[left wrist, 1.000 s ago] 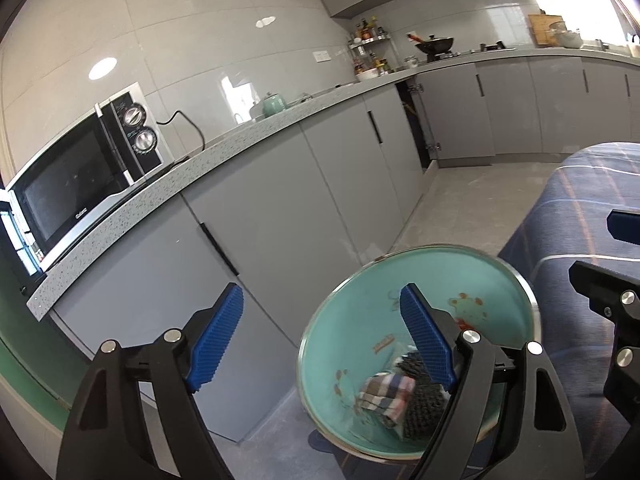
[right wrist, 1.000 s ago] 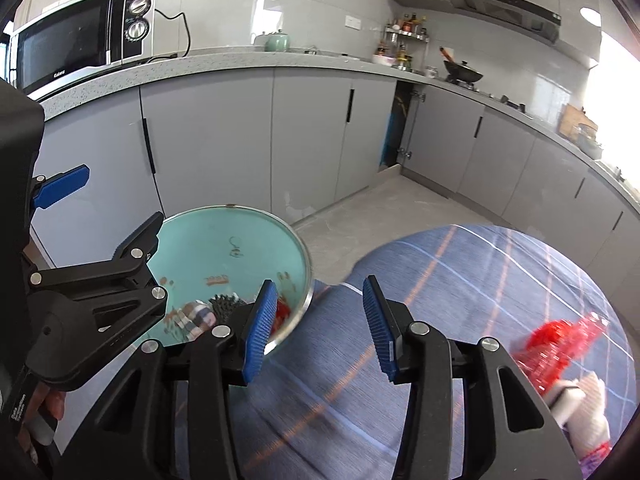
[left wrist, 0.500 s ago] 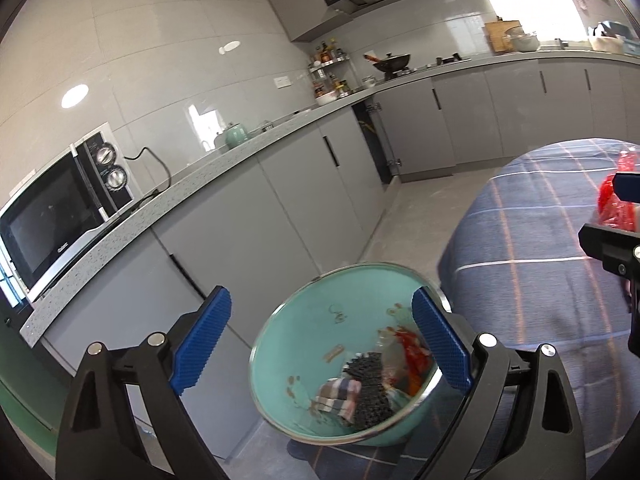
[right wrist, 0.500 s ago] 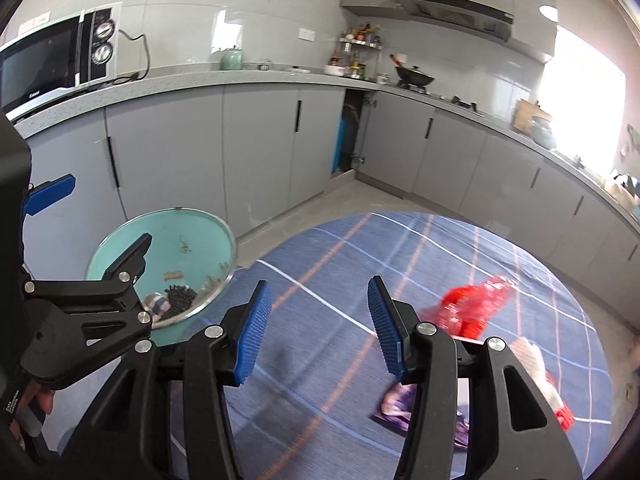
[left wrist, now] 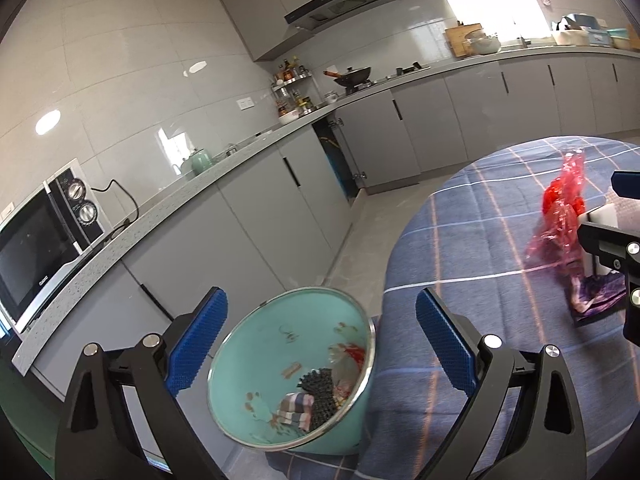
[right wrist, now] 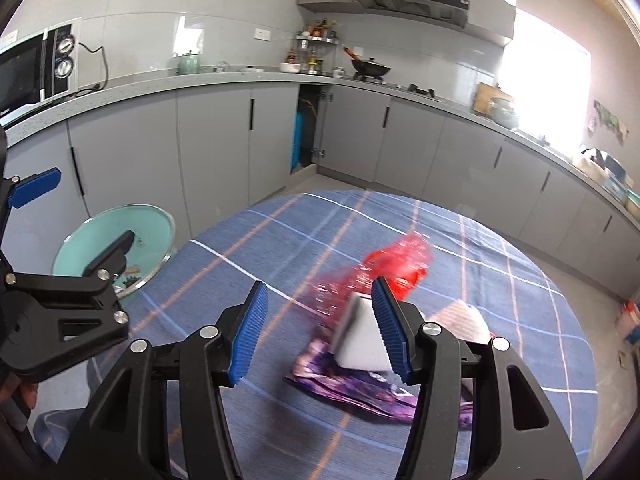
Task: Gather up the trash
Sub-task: 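Move both tools back over the trash on the table, then grasp the white sponge with the left tool while the right tool grasps the white mesh net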
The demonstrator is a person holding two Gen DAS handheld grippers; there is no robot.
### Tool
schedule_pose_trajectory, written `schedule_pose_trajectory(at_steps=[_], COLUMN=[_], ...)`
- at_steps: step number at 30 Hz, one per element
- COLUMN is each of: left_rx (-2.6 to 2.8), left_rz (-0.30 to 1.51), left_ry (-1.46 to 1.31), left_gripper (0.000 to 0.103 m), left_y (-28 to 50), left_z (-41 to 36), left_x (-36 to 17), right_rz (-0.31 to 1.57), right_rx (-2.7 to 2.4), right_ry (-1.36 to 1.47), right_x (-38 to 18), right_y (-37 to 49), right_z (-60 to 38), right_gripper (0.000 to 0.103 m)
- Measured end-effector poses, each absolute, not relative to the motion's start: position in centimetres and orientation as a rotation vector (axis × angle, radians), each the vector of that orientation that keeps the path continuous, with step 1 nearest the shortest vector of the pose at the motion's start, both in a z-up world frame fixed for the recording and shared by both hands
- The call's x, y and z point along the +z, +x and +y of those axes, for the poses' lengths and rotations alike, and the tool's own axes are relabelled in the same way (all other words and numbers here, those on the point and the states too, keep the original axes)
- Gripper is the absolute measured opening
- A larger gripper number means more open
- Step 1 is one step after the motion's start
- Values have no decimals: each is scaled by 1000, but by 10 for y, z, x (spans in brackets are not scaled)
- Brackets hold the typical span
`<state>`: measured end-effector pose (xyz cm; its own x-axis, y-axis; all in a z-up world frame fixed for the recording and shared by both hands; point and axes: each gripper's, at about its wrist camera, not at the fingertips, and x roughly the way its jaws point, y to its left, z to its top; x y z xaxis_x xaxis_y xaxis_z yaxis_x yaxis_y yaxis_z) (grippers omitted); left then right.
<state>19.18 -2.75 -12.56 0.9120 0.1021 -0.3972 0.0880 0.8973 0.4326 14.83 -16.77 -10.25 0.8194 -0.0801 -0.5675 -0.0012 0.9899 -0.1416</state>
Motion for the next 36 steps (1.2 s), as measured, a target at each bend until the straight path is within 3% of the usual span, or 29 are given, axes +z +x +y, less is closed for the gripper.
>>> schedule_pose_trajectory(at_steps=[36], left_rx=[-242], left_rz=[343], left_ry=[582], left_gripper=[95], left_y=[168], left_z=[-149], left_x=[-131], right_rz=[659], right_rx=[-298], right_ry=[-47], right_x=[-129], right_y=[100], right_z=[-290], right_gripper=[58])
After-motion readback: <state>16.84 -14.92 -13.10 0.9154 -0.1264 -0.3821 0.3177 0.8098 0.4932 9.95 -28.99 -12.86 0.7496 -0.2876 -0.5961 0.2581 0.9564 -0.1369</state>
